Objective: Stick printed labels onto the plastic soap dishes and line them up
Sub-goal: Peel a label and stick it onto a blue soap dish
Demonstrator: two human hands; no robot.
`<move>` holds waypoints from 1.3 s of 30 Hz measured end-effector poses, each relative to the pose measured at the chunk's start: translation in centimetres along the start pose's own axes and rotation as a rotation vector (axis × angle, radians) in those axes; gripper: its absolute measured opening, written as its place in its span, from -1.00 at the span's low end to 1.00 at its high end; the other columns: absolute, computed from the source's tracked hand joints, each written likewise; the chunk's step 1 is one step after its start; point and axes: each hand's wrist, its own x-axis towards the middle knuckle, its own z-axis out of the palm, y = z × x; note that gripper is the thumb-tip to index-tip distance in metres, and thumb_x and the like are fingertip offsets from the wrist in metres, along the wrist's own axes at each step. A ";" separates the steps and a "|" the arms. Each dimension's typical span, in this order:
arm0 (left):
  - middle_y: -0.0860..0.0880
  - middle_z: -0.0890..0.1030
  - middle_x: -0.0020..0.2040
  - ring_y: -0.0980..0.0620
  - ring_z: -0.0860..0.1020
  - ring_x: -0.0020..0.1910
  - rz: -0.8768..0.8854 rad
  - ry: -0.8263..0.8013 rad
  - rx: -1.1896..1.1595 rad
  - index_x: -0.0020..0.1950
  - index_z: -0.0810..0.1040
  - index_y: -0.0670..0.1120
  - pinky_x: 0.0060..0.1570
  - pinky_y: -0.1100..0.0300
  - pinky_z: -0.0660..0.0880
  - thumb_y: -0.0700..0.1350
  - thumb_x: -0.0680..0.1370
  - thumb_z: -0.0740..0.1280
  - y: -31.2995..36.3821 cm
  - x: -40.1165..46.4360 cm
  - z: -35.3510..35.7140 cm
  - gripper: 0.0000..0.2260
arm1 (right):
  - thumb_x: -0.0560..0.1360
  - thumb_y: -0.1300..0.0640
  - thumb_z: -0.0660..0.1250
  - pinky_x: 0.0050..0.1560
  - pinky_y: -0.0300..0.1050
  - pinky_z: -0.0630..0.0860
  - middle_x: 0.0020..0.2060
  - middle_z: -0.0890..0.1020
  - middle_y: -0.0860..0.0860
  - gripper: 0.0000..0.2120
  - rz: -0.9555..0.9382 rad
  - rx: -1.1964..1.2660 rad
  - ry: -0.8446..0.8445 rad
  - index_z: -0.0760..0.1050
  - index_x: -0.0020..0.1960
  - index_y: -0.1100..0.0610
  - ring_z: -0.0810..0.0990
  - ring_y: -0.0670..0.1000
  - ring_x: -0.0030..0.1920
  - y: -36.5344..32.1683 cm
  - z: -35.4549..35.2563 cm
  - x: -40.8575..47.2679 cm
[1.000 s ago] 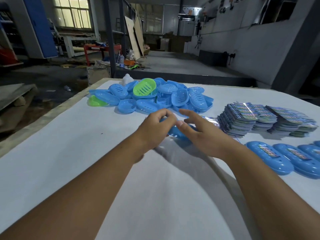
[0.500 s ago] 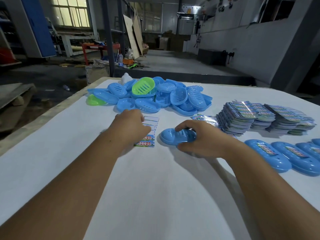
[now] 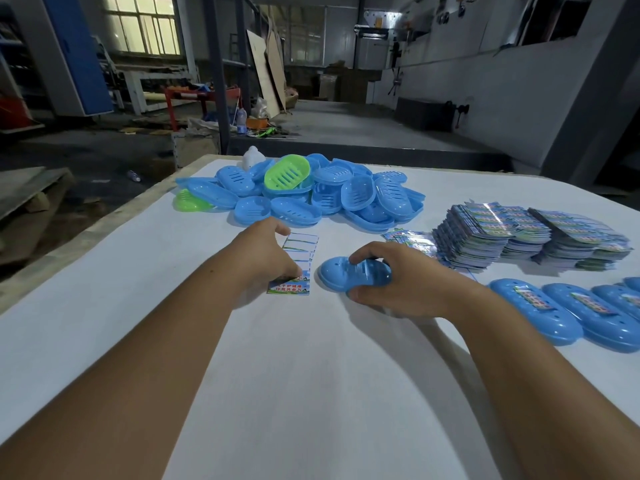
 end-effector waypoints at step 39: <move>0.10 0.70 -0.32 0.19 0.58 -0.31 0.352 -0.048 -0.114 0.02 0.56 0.10 -0.29 0.24 0.43 -0.16 0.44 0.49 2.7 -1.5 1.1 -0.76 | 0.60 0.17 0.38 -0.03 -0.05 0.65 -0.17 0.75 0.03 -0.87 0.042 0.648 0.328 0.58 0.13 0.03 0.72 0.04 -0.06 -1.5 -0.1 0.8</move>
